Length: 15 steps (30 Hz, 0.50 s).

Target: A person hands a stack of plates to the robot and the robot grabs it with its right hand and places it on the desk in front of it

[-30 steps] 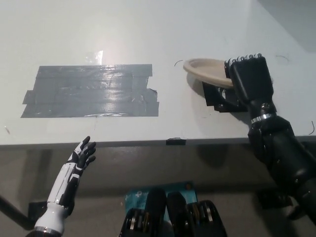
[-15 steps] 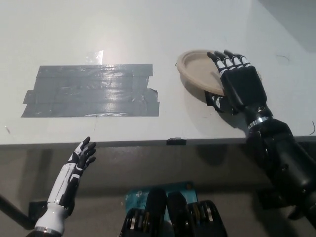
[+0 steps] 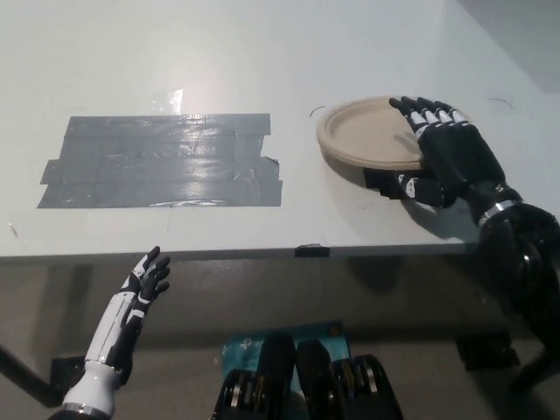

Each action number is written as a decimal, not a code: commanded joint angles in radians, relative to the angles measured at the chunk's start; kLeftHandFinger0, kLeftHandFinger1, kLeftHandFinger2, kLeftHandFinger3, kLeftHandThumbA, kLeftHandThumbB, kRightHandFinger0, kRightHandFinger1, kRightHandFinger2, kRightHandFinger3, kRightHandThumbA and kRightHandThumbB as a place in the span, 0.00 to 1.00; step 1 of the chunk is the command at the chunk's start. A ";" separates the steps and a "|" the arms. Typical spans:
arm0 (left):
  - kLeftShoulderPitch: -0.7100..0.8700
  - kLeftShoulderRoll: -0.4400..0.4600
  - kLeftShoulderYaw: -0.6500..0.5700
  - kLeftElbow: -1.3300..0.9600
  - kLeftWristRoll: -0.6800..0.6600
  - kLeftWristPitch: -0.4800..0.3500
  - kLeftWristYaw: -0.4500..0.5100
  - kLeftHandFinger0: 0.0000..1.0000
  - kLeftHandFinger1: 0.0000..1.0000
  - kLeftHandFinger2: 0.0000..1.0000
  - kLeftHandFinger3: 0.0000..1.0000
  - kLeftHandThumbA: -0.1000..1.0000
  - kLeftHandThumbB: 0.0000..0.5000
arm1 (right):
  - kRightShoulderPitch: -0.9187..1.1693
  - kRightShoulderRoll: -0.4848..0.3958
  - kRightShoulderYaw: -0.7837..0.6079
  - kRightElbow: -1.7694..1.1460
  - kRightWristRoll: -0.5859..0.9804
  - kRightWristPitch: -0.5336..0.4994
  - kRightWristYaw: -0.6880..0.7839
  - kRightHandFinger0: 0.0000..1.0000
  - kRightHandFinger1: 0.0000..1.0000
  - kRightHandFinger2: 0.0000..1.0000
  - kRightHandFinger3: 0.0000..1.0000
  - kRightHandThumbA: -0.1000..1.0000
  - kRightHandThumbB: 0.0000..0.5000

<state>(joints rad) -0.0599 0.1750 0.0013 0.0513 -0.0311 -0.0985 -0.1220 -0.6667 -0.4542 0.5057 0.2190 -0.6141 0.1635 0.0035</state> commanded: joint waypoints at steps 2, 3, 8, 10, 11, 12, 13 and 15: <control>-0.054 0.029 -0.003 -0.016 0.011 -0.023 -0.020 1.00 1.00 1.00 1.00 0.92 0.38 | -0.188 -0.315 -0.176 -0.735 1.147 0.306 0.680 1.00 1.00 1.00 1.00 0.68 1.00; -0.055 0.029 -0.003 -0.015 0.013 -0.025 -0.019 1.00 1.00 1.00 1.00 0.92 0.37 | -0.188 -0.318 -0.203 -0.759 1.192 0.306 0.665 1.00 1.00 1.00 1.00 0.74 1.00; -0.065 0.032 -0.001 -0.013 0.016 -0.020 -0.016 1.00 1.00 1.00 1.00 0.93 0.38 | -0.163 -0.350 -0.314 -0.819 1.378 0.158 0.587 1.00 1.00 1.00 1.00 0.80 1.00; -0.070 0.033 0.000 -0.005 0.013 -0.025 -0.018 1.00 1.00 1.00 1.00 0.93 0.39 | -0.160 -0.353 -0.324 -0.843 1.394 0.119 0.551 1.00 1.00 1.00 1.00 0.88 1.00; -0.072 0.034 0.000 -0.003 0.013 -0.026 -0.018 1.00 1.00 1.00 1.00 0.93 0.38 | -0.149 -0.342 -0.332 -0.841 1.406 0.067 0.538 1.00 1.00 1.00 1.00 0.95 1.00; -0.073 0.034 0.000 -0.002 0.014 -0.026 -0.018 1.00 1.00 1.00 1.00 0.93 0.38 | -0.135 -0.339 -0.342 -0.835 1.423 0.029 0.538 1.00 1.00 1.00 1.00 0.95 1.00; -0.074 0.033 0.000 -0.002 0.014 -0.025 -0.018 1.00 1.00 1.00 1.00 0.93 0.38 | -0.118 -0.355 -0.358 -0.833 1.440 -0.012 0.546 1.00 1.00 1.00 1.00 0.97 1.00; -0.072 0.033 0.000 -0.002 0.009 -0.027 -0.021 1.00 1.00 1.00 1.00 0.93 0.39 | -0.123 -0.385 -0.356 -0.860 1.411 0.019 0.531 1.00 1.00 1.00 1.00 0.95 1.00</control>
<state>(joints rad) -0.0611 0.1750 0.0016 0.0560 -0.0310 -0.0941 -0.1219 -0.6141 -0.5349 0.4645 0.0597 -0.3191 0.1974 0.1520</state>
